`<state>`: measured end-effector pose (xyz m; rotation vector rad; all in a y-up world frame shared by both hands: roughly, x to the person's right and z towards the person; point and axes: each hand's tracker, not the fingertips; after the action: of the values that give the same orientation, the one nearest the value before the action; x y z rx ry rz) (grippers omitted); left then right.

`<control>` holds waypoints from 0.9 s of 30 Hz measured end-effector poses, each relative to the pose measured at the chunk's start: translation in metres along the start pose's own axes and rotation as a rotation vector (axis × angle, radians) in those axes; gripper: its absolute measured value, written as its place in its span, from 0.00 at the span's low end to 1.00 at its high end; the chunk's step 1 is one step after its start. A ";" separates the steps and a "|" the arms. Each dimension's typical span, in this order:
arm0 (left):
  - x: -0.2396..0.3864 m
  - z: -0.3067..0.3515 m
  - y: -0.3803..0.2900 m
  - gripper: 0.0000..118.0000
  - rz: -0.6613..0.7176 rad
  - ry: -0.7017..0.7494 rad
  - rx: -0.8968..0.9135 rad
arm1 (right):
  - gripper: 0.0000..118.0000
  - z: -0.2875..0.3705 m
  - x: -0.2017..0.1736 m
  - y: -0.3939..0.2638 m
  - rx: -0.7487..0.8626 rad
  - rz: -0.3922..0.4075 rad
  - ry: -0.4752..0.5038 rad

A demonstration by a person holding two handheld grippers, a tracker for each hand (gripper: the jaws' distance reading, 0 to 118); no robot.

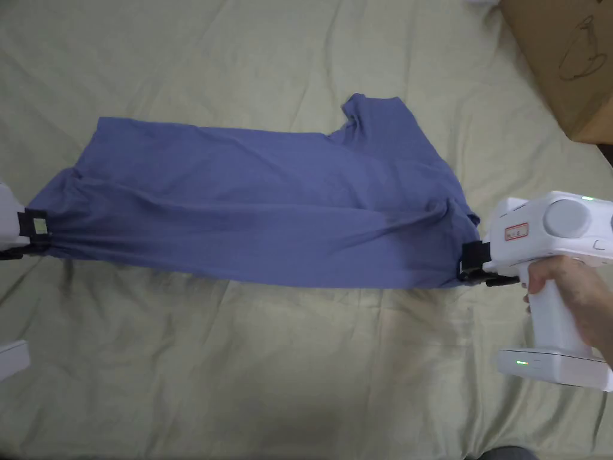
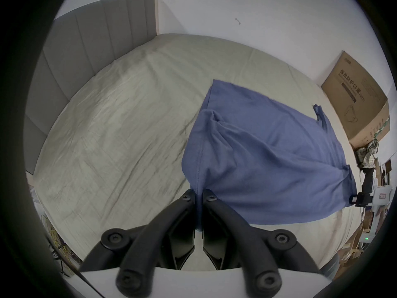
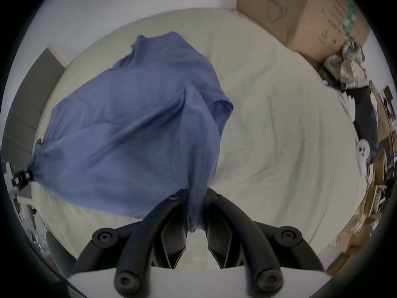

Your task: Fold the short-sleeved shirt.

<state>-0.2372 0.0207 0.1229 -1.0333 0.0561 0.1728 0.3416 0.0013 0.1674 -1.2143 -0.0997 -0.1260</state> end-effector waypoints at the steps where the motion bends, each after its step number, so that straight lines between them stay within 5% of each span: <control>1: -0.001 0.007 0.002 0.01 0.004 -0.012 0.011 | 0.11 0.012 0.001 0.000 0.024 0.001 0.022; 9: -0.034 0.073 -0.024 0.01 0.033 -0.112 0.080 | 0.11 0.099 0.004 -0.056 0.141 0.005 0.080; 16: -0.052 0.063 -0.100 0.05 0.036 -0.083 -0.044 | 0.12 0.078 0.003 -0.136 0.064 -0.022 0.086; 18: -0.053 0.054 -0.118 0.32 0.051 -0.066 -0.103 | 0.19 0.067 0.000 -0.149 0.057 -0.022 0.078; 19: -0.052 0.052 -0.121 0.54 0.040 -0.037 -0.104 | 0.31 0.065 0.001 -0.149 0.056 -0.018 0.060; 20: -0.055 0.050 -0.120 0.83 0.018 -0.017 -0.098 | 0.54 0.066 0.001 -0.150 0.057 -0.011 0.040; 21: -0.055 0.051 -0.120 0.98 0.005 -0.006 -0.084 | 0.69 0.070 0.002 -0.147 0.064 0.008 0.015; 22: -0.055 0.054 -0.117 1.00 -0.004 -0.001 -0.051 | 0.76 0.077 0.002 -0.144 0.074 0.016 0.008; 27: -0.038 0.097 -0.076 1.00 -0.075 -0.026 0.215 | 0.78 0.138 -0.006 -0.112 0.385 0.074 -0.087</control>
<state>-0.2652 0.0616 0.2424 -0.8169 0.0115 0.1094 0.3176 0.0930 0.3183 -0.8373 -0.1474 0.0115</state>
